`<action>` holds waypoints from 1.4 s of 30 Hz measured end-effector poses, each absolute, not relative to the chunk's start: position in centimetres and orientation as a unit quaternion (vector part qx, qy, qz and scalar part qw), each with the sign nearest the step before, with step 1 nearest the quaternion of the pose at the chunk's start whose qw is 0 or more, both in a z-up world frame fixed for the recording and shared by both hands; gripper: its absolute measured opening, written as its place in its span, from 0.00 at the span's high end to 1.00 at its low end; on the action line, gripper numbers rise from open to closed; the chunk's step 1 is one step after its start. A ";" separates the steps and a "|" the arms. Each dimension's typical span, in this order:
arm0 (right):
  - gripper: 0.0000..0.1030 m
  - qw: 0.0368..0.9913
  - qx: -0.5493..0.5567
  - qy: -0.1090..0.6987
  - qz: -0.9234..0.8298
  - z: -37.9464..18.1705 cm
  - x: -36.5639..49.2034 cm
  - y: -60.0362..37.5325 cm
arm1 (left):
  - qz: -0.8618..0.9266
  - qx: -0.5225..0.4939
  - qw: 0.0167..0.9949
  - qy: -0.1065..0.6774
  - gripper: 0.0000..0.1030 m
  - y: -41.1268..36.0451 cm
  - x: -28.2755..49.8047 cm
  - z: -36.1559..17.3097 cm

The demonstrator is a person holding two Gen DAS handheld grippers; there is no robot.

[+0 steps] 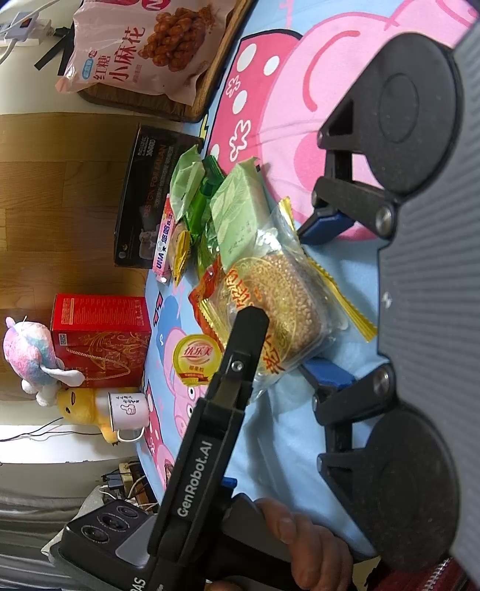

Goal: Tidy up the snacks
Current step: 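Hold the gold pastry bag in the left tool and lift it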

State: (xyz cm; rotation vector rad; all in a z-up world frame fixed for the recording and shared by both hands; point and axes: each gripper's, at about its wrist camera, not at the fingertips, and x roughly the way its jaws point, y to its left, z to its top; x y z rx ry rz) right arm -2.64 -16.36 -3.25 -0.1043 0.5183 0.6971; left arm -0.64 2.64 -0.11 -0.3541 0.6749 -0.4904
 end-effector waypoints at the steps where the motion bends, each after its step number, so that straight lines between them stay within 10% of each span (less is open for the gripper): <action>1: 0.21 0.907 -0.049 0.254 0.333 -3.3 -2.5 -16.4 | -0.237 -0.171 0.899 0.326 0.48 2.6 -0.6 -0.1; 10: 0.00 0.907 -0.055 0.272 0.318 -3.4 -2.3 -16.1 | -0.236 -0.171 0.899 0.326 0.46 2.6 -0.6 -0.1; 42: 0.09 0.916 -0.043 0.266 0.298 -3.7 -3.0 -16.8 | -0.235 -0.175 0.900 0.322 0.38 3.0 -0.7 -0.1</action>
